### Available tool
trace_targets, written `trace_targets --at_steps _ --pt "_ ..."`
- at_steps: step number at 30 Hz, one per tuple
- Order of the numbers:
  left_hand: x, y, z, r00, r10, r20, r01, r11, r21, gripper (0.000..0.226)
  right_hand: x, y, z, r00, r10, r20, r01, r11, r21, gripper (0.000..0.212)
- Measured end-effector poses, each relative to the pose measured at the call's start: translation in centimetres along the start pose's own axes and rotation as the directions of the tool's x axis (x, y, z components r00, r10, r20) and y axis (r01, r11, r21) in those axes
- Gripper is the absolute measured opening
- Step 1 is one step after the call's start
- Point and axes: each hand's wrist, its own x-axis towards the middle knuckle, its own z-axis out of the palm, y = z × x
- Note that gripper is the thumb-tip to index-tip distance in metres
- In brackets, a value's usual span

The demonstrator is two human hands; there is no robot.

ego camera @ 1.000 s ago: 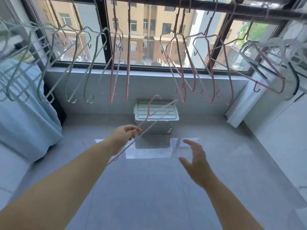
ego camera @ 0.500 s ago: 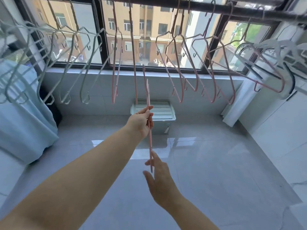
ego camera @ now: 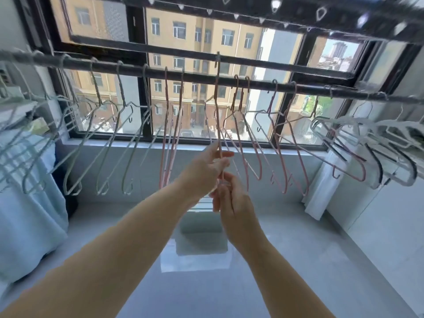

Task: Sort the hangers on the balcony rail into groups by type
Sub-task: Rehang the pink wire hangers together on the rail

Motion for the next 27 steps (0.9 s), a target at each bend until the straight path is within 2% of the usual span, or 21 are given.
trace_targets --at_steps 4,7,10,12,15,17,18,20,22,23,25,27 --pt "1.9 1.8 -1.2 0.998 0.034 -0.053 -0.037 0.998 -0.057 0.017 4.2 -0.2 1.0 0.999 0.004 -0.041 -0.004 1.000 0.006 0.023" --pt "2.9 1.5 -1.7 0.995 0.005 -0.104 -0.006 1.000 -0.014 0.023 5.5 0.2 1.8 0.998 0.051 -0.031 -0.051 0.999 0.000 0.033" --pt "3.0 0.5 -1.8 0.988 -0.032 -0.152 0.028 0.999 -0.032 0.037 5.2 0.6 2.0 0.993 0.105 0.047 -0.106 0.994 0.017 0.025" --pt "2.9 -0.3 -2.0 0.983 -0.052 -0.176 0.040 0.997 -0.070 0.040 4.6 0.7 1.8 0.996 0.079 0.047 -0.075 0.995 -0.072 0.023" --pt "2.8 -1.3 -1.9 0.975 -0.060 -0.214 0.045 0.996 -0.074 0.047 4.3 0.7 0.1 0.982 -0.017 -0.189 -0.048 0.942 -0.333 0.027" --pt "2.6 -1.8 -1.5 0.965 -0.033 -0.259 0.046 0.998 0.042 0.056 4.6 0.8 -1.2 0.976 -0.067 -0.208 -0.043 0.875 -0.483 0.040" --pt "2.5 -2.1 -1.3 0.954 0.008 -0.299 0.046 0.983 0.175 0.061 4.9 1.3 -1.5 0.985 -0.033 -0.169 -0.063 0.843 -0.534 0.046" --pt "1.8 -2.2 -0.3 0.920 0.198 -0.337 -0.038 0.904 0.426 0.069 5.4 2.5 -1.4 0.992 0.091 -0.092 -0.128 0.766 -0.630 0.057" --pt "1.0 -1.9 1.1 0.890 0.364 -0.276 -0.193 0.847 0.495 0.068 5.7 4.1 -0.8 0.980 0.184 -0.080 -0.189 0.715 -0.673 0.061" --pt "1.0 -1.7 1.8 0.894 0.380 -0.239 -0.233 0.848 0.475 0.065 5.9 4.9 -0.7 0.976 0.205 -0.075 -0.200 0.705 -0.681 0.060" --pt "1.2 -1.3 3.1 0.939 0.294 -0.180 -0.202 0.891 0.406 0.061 6.2 5.9 -0.2 0.970 0.242 -0.030 -0.195 0.696 -0.691 0.060" --pt "2.0 -1.2 3.7 0.979 0.143 -0.146 -0.084 0.933 0.349 0.058 6.4 6.2 -0.1 0.955 0.295 0.021 -0.213 0.735 -0.644 0.060"
